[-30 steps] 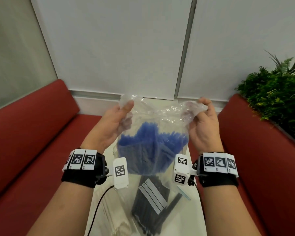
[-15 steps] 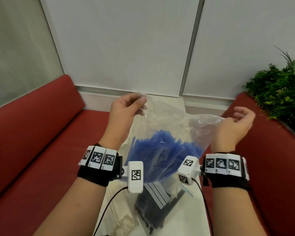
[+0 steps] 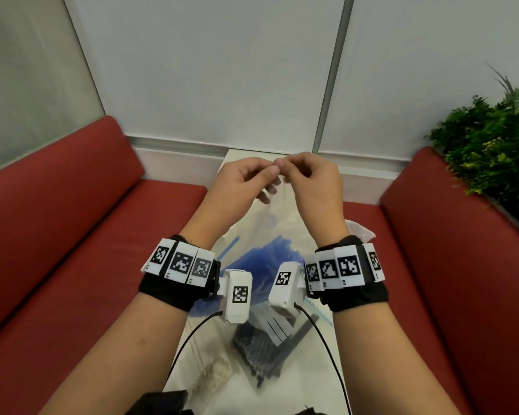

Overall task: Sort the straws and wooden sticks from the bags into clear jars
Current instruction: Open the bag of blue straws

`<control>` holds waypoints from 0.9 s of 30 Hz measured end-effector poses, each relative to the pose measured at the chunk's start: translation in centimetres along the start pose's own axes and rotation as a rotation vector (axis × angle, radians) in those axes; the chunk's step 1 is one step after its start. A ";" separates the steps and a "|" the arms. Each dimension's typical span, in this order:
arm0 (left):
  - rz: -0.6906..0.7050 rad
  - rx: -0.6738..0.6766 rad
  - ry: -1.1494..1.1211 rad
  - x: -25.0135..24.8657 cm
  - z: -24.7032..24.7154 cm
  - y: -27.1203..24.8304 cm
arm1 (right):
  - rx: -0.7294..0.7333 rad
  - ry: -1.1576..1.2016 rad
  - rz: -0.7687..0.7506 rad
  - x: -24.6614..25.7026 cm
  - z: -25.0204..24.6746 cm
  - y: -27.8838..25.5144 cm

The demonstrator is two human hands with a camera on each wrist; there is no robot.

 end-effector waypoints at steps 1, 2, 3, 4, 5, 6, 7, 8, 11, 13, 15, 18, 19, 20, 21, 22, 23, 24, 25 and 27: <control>0.001 -0.004 0.006 0.0 0.0 -0.1 | 0.005 0.023 0.025 -0.3 0.0 0.0; 0.000 -0.007 0.014 0.0 0.1 -0.1 | 0.012 0.052 0.049 -0.6 -0.1 0.0; -0.002 -0.012 0.025 0.1 0.1 -0.1 | 0.019 0.073 0.071 -0.8 -0.2 0.0; -0.005 -0.018 0.039 0.2 0.1 -0.1 | 0.027 0.083 0.087 -1.1 -0.2 0.0; -0.009 -0.029 0.059 0.4 0.1 0.0 | 0.038 0.080 0.096 -1.3 -0.3 0.0; -0.015 -0.045 0.078 0.7 0.0 0.0 | 0.049 0.061 0.093 -1.4 -0.3 0.1; -0.019 -0.065 0.087 0.9 0.0 0.1 | 0.058 0.024 0.083 -1.4 -0.2 0.1; -0.026 -0.089 0.086 1.1 -0.1 0.1 | 0.066 -0.020 0.068 -1.4 0.0 0.2; -0.049 -0.192 0.020 1.8 -0.5 0.0 | 0.103 -0.146 0.029 -1.3 0.6 -0.3; -0.048 -0.261 -0.012 2.1 -1.1 0.0 | 0.118 -0.225 0.009 -1.5 0.4 -0.8; -0.045 -0.324 -0.030 2.4 -1.9 0.1 | 0.116 -0.309 -0.002 -2.2 -0.7 -1.0; -0.038 -0.398 -0.069 2.7 -3.1 0.1 | 0.122 -0.436 0.052 -4.3 -3.3 -0.8; -0.038 -0.419 -0.083 2.8 -3.4 0.0 | 0.121 -0.473 0.079 -5.0 -4.2 -0.7; -0.043 -0.451 -0.100 3.0 -3.9 -0.1 | 0.116 -0.517 0.106 -5.8 -5.1 -0.6; -0.053 -0.494 -0.123 3.2 -4.4 -0.1 | 0.107 -0.565 0.136 -6.6 -6.1 -0.7; -0.064 -0.541 -0.152 3.5 -5.1 -0.2 | 0.100 -0.604 0.166 -7.4 -7.1 -0.8; -0.075 -0.586 -0.177 3.7 -5.8 -0.1 | 0.099 -0.626 0.194 -8.2 -8.2 -0.9; -0.084 -0.625 -0.189 3.9 -6.4 -0.2 | 0.106 -0.633 0.221 -9.1 -9.2 -0.9; -0.090 -0.658 -0.190 4.2 -6.9 -0.2 | 0.118 -0.628 0.245 -10.0 -10.1 -1.0; -0.083 -0.702 -0.193 4.5 -7.3 -0.3 | 0.155 -0.609 0.277 -11.3 -11.6 -1.1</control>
Point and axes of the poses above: each hand's wrist, its own y-axis towards the middle knuckle, its own z-axis out of the palm, x = y × z, the point moved 6 cm from there along y, towards the middle knuckle, and after that the axes turned 1 degree about z, right-handed, at the moved point
